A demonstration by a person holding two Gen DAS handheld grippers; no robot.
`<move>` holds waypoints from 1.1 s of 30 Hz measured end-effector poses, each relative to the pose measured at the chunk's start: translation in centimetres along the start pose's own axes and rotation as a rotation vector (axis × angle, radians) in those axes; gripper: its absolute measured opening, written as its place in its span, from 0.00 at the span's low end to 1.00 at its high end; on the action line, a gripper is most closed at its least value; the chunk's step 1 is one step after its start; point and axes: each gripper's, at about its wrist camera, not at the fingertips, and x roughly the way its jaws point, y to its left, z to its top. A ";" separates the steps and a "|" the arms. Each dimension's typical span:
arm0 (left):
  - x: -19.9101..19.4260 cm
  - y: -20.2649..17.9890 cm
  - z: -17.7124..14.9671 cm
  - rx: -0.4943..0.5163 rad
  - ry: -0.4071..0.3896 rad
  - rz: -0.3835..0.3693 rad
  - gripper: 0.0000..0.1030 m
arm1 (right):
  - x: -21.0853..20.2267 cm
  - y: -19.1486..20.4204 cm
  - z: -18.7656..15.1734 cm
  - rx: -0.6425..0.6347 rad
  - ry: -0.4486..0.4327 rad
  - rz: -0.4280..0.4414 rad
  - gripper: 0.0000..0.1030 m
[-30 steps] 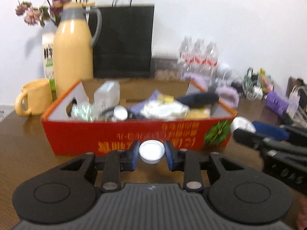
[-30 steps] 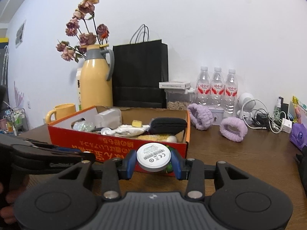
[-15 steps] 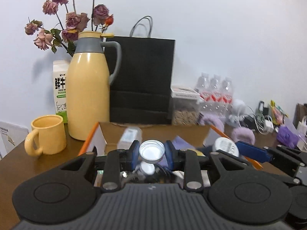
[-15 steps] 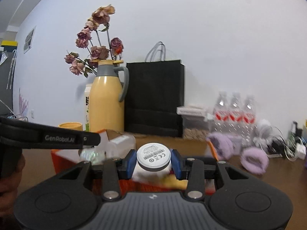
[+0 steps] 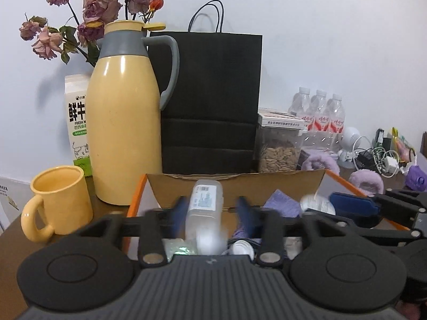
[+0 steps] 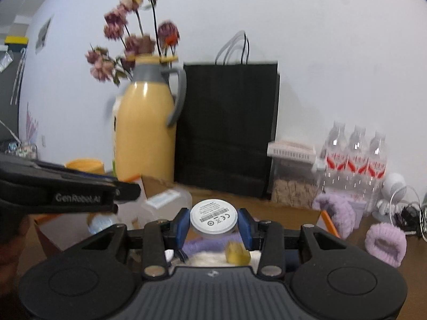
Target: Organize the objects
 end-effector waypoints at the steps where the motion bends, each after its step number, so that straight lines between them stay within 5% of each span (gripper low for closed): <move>1: -0.1 0.1 0.0 0.002 -0.014 0.005 0.81 | 0.1 -0.2 -0.1 0.001 0.011 -0.002 0.42; 2: -0.4 0.2 0.1 0.004 -0.033 0.002 1.00 | 0.1 -0.4 -0.1 0.001 0.020 -0.008 0.48; 4: -1.0 0.4 0.3 -0.003 -0.071 -0.001 1.00 | -0.2 -0.8 0.1 0.006 0.021 -0.016 0.84; 6: -1.4 0.6 0.7 -0.008 -0.069 -0.008 1.00 | -0.7 -1.2 0.3 0.008 0.011 -0.031 0.99; 14: -3.7 0.2 1.5 0.008 -0.071 0.035 1.00 | -2.7 -1.4 1.4 0.001 0.016 -0.069 1.00; 33: -14.0 -0.3 -1.9 -0.026 0.096 0.075 1.00 | -13.6 1.3 0.5 0.069 0.101 -0.075 1.00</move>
